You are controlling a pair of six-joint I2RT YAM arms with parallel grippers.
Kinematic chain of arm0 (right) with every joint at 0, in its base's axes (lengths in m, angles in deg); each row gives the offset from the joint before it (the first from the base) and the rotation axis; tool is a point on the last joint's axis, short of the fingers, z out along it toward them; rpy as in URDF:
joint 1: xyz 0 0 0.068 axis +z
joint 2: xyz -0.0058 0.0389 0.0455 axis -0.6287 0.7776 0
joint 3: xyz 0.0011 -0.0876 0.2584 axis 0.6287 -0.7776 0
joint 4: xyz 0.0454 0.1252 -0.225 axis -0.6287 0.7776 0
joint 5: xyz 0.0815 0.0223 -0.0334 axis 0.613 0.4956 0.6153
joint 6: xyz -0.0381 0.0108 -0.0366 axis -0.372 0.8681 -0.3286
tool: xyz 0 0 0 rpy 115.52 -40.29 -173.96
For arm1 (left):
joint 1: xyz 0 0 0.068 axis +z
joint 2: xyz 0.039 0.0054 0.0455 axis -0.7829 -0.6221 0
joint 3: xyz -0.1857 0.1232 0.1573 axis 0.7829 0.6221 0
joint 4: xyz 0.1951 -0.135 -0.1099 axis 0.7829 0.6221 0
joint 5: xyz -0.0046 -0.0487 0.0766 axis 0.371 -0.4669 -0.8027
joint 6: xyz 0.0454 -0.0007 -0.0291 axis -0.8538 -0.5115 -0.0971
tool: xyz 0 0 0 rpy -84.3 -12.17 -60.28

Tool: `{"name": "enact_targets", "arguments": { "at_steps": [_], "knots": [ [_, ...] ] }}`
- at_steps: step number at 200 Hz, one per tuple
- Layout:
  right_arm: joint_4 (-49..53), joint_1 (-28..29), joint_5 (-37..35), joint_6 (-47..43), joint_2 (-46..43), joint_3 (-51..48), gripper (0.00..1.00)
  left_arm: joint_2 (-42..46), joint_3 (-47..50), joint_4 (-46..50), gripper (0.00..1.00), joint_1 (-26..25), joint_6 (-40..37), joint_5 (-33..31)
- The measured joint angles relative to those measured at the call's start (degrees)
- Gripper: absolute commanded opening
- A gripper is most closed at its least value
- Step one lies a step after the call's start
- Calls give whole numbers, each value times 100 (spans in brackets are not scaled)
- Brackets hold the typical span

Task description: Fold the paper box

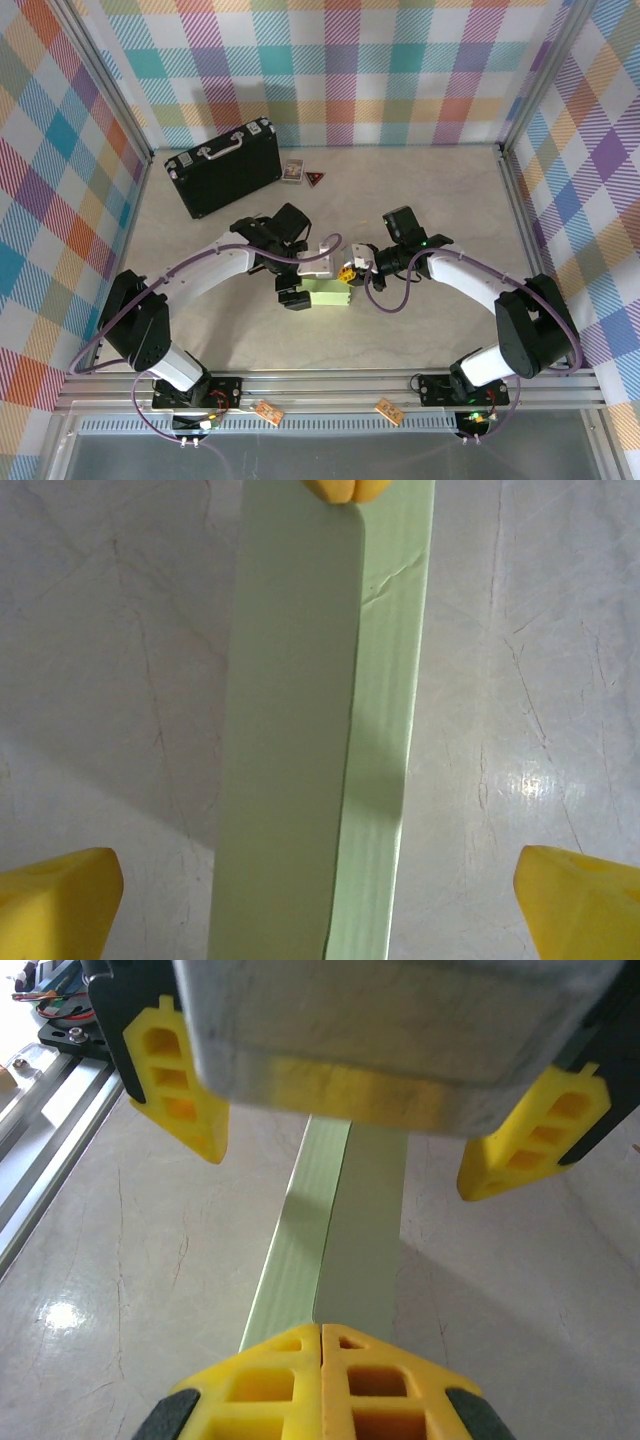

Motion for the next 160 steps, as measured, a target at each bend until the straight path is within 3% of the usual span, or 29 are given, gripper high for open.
{"name": "enact_targets", "arguments": {
  "at_steps": [48, 134, 160],
  "knots": [
    [-2, 0, 0, 0, 0, 0, 3, -55, 0, -17, 78, -74, 4, -181],
    [0, 0, 0, 2, 0, 0, 4, -149, 2, -199, 62, -284, 0, -612],
    [-2, 0, 0, 2, 0, 0, 4, -203, 2, -197, 53, -286, 9, -647]
  ]
}}
